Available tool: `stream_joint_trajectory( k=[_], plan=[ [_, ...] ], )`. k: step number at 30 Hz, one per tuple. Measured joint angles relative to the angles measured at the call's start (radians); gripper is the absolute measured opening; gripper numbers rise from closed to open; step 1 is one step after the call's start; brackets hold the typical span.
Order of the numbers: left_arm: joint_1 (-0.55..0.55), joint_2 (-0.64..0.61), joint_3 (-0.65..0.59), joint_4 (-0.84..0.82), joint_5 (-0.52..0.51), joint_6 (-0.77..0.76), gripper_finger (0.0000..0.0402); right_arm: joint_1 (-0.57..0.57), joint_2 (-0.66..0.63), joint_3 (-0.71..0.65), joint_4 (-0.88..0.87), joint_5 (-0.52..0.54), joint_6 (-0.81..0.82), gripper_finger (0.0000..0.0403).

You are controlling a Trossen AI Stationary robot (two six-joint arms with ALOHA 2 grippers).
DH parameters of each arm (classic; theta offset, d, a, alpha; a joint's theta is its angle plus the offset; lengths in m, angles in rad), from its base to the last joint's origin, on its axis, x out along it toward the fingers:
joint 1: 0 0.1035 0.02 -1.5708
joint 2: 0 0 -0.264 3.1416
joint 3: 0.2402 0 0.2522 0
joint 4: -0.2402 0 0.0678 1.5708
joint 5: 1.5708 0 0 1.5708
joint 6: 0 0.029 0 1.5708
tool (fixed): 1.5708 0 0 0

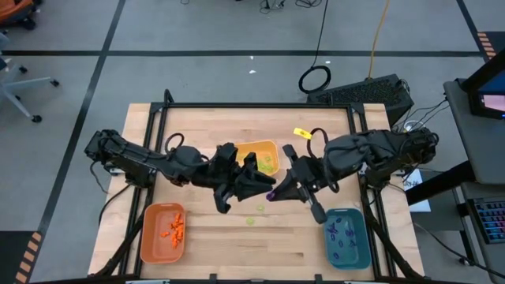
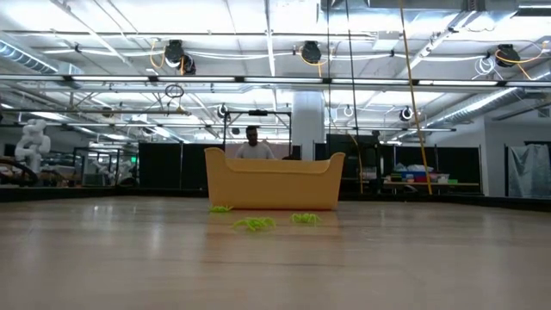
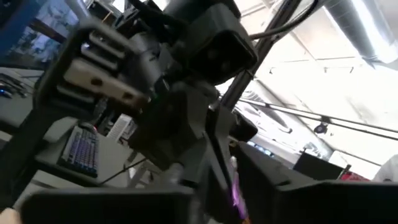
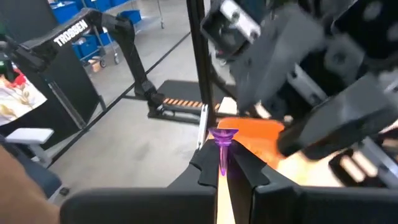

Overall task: Sort Halloween decoration
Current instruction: Put the violet witch hat toy into the blue bin

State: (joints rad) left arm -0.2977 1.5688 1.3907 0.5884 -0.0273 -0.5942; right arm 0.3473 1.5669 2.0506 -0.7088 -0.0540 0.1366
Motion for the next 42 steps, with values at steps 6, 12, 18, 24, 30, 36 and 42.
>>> stream_joint_trajectory(
  k=[6,12,18,24,30,36,42],
  plan=[
    [-0.001,0.0,0.0,-0.006,-0.062,0.01,0.0169,0.016,-0.008,0.0,-0.122,-0.002,0.11,0.0],
    [0.005,0.0,0.0,-0.008,-0.08,0.081,0.0191,0.076,-0.024,0.0,-0.339,-0.006,0.286,0.0],
    [0.003,0.0,0.0,-0.02,-0.08,0.086,0.0191,0.185,-0.029,0.0,-0.644,-0.001,0.518,0.0],
    [0.006,0.0,0.0,-0.119,-0.08,0.077,0.0191,0.32,-0.03,-0.041,-0.816,0.031,0.75,0.0],
    [-0.006,0.0,-0.001,-0.251,-0.062,0.044,0.0191,0.457,-0.032,-0.18,-0.802,0.024,0.929,0.0],
    [-0.021,0.0,-0.001,-0.398,-0.055,-0.029,0.0191,0.525,-0.032,-0.398,-0.661,0.047,0.974,0.0],
    [-0.042,0.0,-0.001,-0.456,-0.055,-0.03,0.0191,0.552,-0.031,-0.665,-0.444,0.024,0.951,0.0]
  ],
)
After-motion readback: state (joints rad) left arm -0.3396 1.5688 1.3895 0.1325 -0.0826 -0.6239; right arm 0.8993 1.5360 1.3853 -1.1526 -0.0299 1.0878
